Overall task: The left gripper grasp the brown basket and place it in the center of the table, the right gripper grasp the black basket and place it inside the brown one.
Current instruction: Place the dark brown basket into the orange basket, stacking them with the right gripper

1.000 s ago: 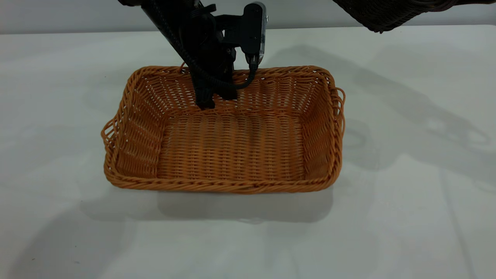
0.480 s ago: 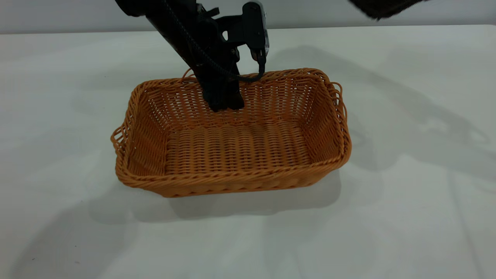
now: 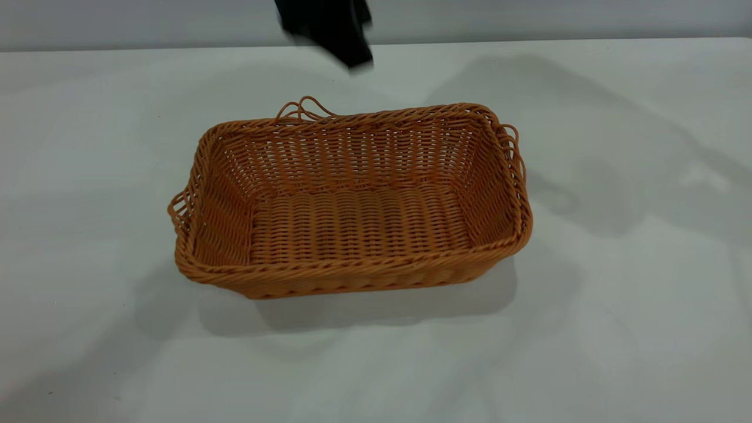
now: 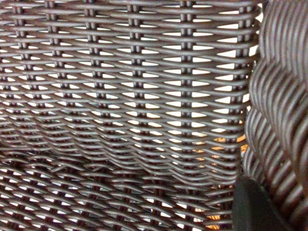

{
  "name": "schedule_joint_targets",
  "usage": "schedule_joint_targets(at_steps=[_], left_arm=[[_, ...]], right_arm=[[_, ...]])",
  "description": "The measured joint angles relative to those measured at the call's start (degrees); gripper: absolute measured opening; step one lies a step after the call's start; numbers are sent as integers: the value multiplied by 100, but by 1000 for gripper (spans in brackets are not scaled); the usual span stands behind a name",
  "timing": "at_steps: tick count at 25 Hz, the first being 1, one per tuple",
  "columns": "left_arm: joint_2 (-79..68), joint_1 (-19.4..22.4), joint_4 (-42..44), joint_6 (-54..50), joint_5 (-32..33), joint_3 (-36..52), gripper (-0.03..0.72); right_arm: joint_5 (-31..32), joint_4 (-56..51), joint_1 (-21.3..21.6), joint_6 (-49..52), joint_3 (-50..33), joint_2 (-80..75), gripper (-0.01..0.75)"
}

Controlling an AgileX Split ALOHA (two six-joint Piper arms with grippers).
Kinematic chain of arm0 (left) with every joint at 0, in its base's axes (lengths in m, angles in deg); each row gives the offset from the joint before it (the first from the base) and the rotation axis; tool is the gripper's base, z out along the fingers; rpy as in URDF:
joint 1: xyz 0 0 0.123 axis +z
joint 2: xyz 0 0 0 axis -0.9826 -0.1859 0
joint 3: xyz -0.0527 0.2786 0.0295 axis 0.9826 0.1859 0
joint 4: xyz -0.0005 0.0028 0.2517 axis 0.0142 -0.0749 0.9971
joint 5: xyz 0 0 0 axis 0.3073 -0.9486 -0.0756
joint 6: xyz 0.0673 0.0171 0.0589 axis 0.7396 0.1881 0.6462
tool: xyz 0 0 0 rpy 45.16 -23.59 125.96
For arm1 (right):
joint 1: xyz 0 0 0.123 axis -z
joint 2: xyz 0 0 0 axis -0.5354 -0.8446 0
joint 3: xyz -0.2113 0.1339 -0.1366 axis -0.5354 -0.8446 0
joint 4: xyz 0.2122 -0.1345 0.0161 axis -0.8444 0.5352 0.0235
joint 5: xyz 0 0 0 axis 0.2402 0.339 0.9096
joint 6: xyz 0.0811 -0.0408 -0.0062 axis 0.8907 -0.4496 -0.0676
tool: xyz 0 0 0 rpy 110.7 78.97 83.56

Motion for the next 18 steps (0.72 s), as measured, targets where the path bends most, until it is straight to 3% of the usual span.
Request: schedule_joint_targets(at_steps=[4,8,13,18], left_arm=[[1058,0,-7,-203,1162,0,408],[2156,0,-90,-360,1942,0,407],[3367,0,-114,-460,2112,0,406],[4057,-5,-234,-471,2215,0,405]], right_arm=[[-58,170,-295,12,4,0,92],[-202,492,-987,51,12,-53,92],[-481,1670,-2283,139,191,-389,92],[-504,3091,-3371,718,1034,-1142,92]])
